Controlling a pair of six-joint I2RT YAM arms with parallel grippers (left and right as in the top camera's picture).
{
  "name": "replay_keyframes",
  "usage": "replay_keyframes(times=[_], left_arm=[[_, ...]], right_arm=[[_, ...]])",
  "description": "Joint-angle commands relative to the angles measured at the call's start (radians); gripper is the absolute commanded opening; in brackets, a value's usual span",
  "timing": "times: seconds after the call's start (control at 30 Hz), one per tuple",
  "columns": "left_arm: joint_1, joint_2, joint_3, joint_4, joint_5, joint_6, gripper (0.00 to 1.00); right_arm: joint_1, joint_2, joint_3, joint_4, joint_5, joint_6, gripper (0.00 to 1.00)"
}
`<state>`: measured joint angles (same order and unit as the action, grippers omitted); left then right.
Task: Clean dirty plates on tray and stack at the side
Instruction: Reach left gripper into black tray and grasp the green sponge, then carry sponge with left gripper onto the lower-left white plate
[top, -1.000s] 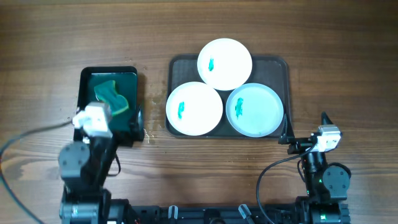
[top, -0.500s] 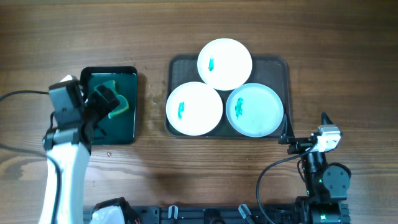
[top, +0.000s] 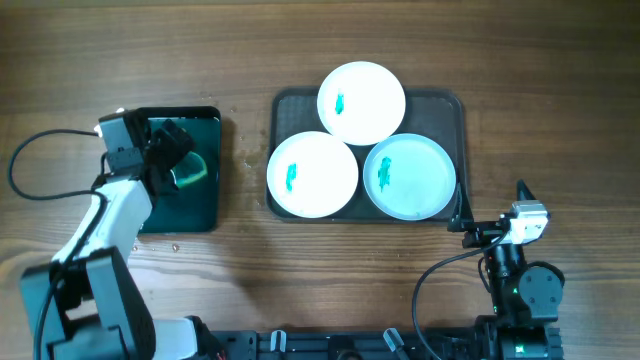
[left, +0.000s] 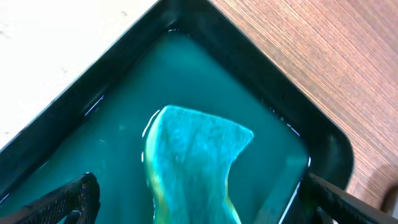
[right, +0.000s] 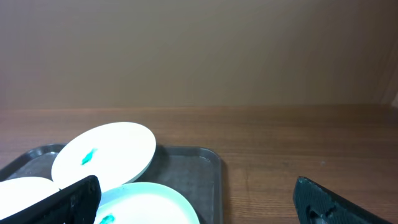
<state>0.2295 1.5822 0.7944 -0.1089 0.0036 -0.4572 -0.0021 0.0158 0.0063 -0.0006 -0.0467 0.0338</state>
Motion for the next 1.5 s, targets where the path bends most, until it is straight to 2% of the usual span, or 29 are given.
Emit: replay_keyframes(times=[0.0, 0.07, 0.23, 0.3, 0.5, 0.6, 0.77, 0.8, 0.87, 0.93, 1.13, 1.23, 1.47], left_arm=[[0.002, 0.06, 0.01, 0.026, -0.016, 0.008, 0.96], [0.002, 0.091, 0.01, 0.031, -0.015, 0.04, 0.93], [0.002, 0.135, 0.01, 0.031, -0.012, 0.061, 0.95], [0.002, 0.148, 0.01, 0.031, 0.004, 0.062, 0.88], [0.002, 0.198, 0.01, 0.031, 0.014, 0.114, 0.87], [0.002, 0.209, 0.01, 0.031, 0.01, 0.114, 0.76], [0.002, 0.211, 0.01, 0.027, 0.01, 0.114, 0.5], [0.002, 0.211, 0.01, 0.027, 0.01, 0.114, 0.42], [0.002, 0.208, 0.01, 0.027, 0.01, 0.114, 0.19], [0.002, 0.195, 0.01, 0.026, 0.01, 0.113, 0.04], [0.002, 0.066, 0.01, -0.008, 0.011, 0.102, 0.04], [0.002, -0.035, 0.01, -0.038, 0.017, 0.058, 0.04], [0.002, -0.272, 0.01, -0.117, 0.102, 0.019, 0.04]], right_arm=[[0.005, -0.002, -0.001, 0.003, 0.014, 0.011, 1.0], [0.005, -0.002, -0.001, 0.003, 0.014, 0.011, 1.0], [0.005, -0.002, -0.001, 0.003, 0.014, 0.011, 1.0], [0.005, -0.002, -0.001, 0.003, 0.014, 0.011, 1.0], [0.005, -0.002, -0.001, 0.003, 0.014, 0.011, 1.0], [0.005, -0.002, -0.001, 0.003, 0.014, 0.011, 1.0], [0.005, -0.002, -0.001, 0.003, 0.014, 0.011, 1.0], [0.005, -0.002, -0.001, 0.003, 0.014, 0.011, 1.0], [0.005, -0.002, -0.001, 0.003, 0.014, 0.011, 0.99], [0.005, -0.002, -0.001, 0.003, 0.014, 0.011, 1.0], [0.005, -0.002, -0.001, 0.003, 0.014, 0.011, 1.0], [0.005, -0.002, -0.001, 0.003, 0.014, 0.012, 1.0], [0.005, -0.002, -0.001, 0.003, 0.014, 0.011, 1.0]])
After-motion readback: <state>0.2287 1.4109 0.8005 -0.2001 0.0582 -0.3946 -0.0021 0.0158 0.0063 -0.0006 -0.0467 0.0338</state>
